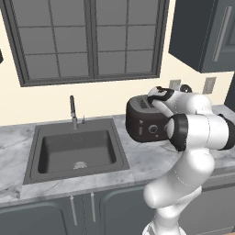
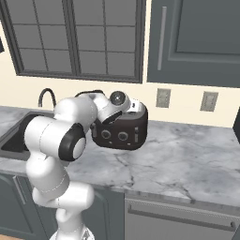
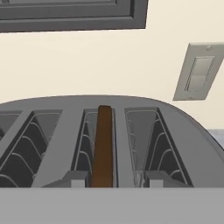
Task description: Start the toaster. Once the lever pops up, take the bread to the plate on the dining counter.
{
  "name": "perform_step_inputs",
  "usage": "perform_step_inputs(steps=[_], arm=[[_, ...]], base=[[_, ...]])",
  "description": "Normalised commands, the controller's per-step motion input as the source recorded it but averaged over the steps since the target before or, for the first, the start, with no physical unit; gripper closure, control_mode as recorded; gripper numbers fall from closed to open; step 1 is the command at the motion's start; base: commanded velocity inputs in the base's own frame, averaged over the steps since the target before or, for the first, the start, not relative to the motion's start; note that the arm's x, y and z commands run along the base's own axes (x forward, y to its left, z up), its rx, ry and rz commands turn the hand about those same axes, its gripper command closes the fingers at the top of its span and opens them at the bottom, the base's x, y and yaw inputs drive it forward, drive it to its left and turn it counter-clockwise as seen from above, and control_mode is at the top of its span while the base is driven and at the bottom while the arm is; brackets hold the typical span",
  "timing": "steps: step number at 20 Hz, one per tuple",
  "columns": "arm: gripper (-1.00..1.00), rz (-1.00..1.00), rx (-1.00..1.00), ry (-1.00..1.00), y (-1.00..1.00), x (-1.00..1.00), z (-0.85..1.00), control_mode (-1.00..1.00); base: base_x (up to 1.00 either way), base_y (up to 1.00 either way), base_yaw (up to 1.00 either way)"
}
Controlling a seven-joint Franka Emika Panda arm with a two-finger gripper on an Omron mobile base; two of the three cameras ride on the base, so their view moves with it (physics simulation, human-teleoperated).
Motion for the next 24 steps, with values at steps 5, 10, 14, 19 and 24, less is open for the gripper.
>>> perform_step_inputs(steps=[5,10,14,19,24], arm=[[1.00,0.00,0.00,0.00,0.00,0.00,0.28,-1.00],[1.00,0.00,0.00,0.00,0.01,0.00,0.25,-1.00],[1.00,0.00,0.00,0.00,0.04,0.00,0.26,-1.00],[1.00,0.00,0.00,0.00,0.03,0.00,0.06,-1.00],[1.00,0.00,0.00,0.00,0.00,0.00,0.00,-1.00]], base=[[0.00,0.00,0.00],[0.00,0.00,0.00],[0.00,0.00,0.00],[0.00,0.00,0.00],[0.00,0.00,0.00]])
